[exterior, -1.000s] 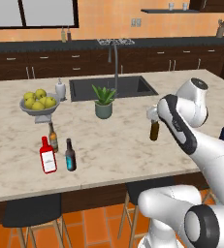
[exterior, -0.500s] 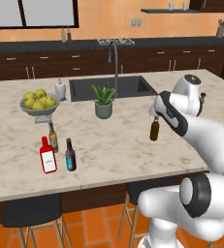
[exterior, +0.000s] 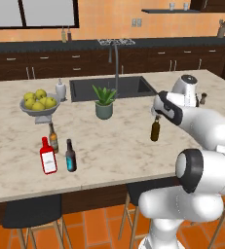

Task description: Move the plastic bottles in the middle to the plastics group, and the glass bottles in the middle to the glass group.

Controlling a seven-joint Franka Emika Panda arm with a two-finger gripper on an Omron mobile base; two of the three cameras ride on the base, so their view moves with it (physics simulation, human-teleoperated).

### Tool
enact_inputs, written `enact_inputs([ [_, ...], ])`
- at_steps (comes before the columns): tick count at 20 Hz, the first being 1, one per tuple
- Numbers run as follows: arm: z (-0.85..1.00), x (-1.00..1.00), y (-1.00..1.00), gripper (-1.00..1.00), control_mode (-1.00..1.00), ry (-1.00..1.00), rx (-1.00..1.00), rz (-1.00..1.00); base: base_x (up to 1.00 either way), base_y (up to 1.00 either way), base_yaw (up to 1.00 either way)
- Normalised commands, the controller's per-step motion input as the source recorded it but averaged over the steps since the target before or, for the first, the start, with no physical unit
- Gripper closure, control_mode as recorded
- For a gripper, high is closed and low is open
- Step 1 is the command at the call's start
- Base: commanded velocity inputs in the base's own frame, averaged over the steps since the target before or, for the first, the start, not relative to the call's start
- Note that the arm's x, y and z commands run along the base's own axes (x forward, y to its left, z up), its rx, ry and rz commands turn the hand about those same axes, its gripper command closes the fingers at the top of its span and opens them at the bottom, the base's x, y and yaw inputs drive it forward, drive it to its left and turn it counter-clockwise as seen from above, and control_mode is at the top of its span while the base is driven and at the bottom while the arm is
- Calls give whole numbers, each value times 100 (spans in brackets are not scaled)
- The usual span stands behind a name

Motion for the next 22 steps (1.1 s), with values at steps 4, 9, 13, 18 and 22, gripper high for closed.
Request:
enact_inputs([
  [4, -26, 22, 0, -100, -100, 1, -5, 0, 0, 0, 0],
  [9, -25, 31, 0, -100, -100, 1, -1, 0, 0, 0, 0],
  [13, -24, 25, 0, -100, -100, 0, 0, 0, 0, 0, 0],
  [18, -15, 27, 0, -100, -100, -1, 0, 0, 0, 0, 0],
  [22, -9, 23, 0, -100, -100, 0, 0, 0, 0, 0, 0],
])
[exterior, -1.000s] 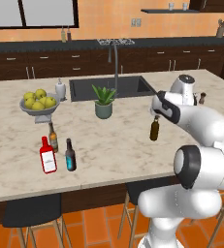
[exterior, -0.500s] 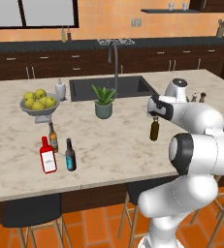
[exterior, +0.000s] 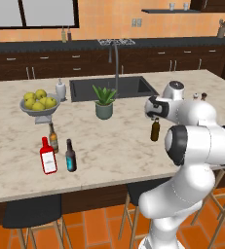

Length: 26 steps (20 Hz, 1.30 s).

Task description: Move the plastic bottles in the middle to the plastics group, and the glass bottles in the middle to the glass group.

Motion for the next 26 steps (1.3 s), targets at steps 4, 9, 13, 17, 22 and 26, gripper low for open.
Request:
enact_inputs([
  [4, -6, 17, -2, -100, -100, 0, 0, 0, 0, 0, 0],
  [9, -15, 9, -6, -100, -100, 0, 0, 0, 0, 0, 0],
  [13, -16, 10, -1, -100, -100, -1, 0, 0, 0, 0, 0],
  [17, -9, 12, 0, -100, -100, -6, 0, 0, 0, 0, 0],
  [22, -10, 10, 0, -100, -100, -8, 0, 1, 0, 0, 0],
  [26, -15, 10, 0, -100, -100, -3, 0, 0, 0, 0, 0],
])
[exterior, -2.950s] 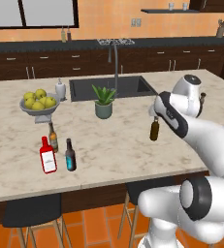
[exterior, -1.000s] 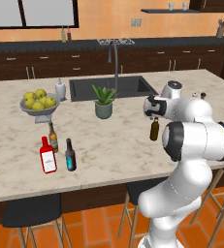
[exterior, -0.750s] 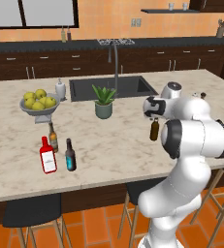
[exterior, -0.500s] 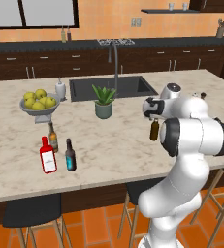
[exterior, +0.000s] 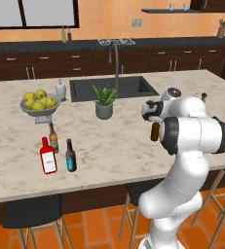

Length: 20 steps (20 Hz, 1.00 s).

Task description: Move the plastic bottles in the middle to the plastics group, and the glass bottles in the middle to the glass group.

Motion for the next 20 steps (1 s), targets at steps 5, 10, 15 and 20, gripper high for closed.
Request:
enact_inputs([
  [5, -7, 16, -1, -100, -100, 0, 0, 0, 0, 0, 0],
  [10, -1, 17, -3, -100, -100, 0, 0, 0, 0, 0, 0],
  [15, -9, 17, -6, -100, -100, 0, 0, 0, 0, 0, 0],
  [20, -13, 20, -4, -100, -100, 0, 0, 0, 0, 0, 0],
])
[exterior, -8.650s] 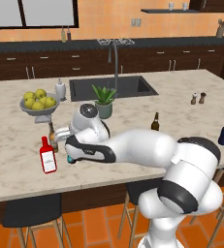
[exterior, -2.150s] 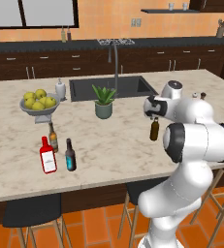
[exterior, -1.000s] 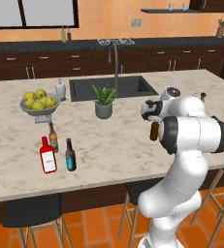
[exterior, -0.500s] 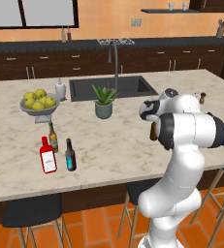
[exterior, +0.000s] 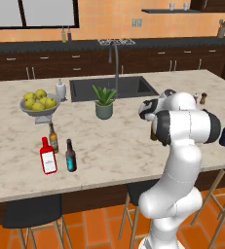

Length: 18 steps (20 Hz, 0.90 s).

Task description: Move the plastic bottles in the middle to the plastics group, and the glass bottles in the middle to the glass group.

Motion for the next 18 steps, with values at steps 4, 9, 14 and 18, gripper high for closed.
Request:
enact_inputs([
  [4, -12, 6, -2, -100, -100, 0, 0, 1, 0, 0, 0],
  [9, -7, 3, 0, 100, -100, 0, 0, 2, 0, 0, 0],
  [14, 0, 2, -2, 100, -100, -4, 0, 5, 0, 0, 0],
  [18, 1, -1, 0, 100, -100, -8, 0, 9, 0, 0, 0],
])
